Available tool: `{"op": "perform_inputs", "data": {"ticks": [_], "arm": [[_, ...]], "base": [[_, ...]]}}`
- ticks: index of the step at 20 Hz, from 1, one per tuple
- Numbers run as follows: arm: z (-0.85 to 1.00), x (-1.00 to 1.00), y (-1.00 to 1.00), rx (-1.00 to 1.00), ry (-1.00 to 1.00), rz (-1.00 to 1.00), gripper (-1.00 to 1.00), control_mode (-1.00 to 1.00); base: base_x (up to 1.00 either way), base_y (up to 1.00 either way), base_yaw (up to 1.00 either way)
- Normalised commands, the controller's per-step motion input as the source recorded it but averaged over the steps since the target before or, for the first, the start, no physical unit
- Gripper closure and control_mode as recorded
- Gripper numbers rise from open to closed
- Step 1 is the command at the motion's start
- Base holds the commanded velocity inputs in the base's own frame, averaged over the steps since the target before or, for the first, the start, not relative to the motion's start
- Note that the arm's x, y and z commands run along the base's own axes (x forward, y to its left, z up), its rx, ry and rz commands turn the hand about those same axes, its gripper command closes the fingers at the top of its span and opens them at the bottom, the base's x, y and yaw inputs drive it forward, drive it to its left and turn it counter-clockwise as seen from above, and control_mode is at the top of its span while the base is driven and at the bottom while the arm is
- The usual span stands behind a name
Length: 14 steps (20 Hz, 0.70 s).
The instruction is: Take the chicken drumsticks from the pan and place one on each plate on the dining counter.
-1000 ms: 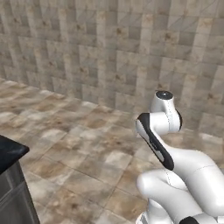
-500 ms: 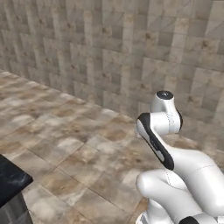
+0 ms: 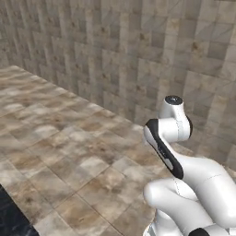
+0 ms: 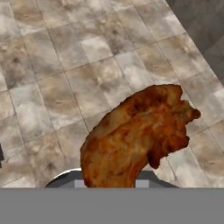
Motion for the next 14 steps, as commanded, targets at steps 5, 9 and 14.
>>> {"op": "perform_inputs", "data": {"ticks": [5,9,14], "arm": [[0.00,0.00,0.00,0.00,0.00,0.00,1.00,1.00],[0.00,0.00,0.00,0.00,0.00,0.00,1.00,1.00],[0.00,0.00,0.00,0.00,0.00,0.00,1.00,1.00]], "base": [[1.00,0.00,0.30],[1.00,0.00,0.29],[1.00,0.00,0.28]]}}
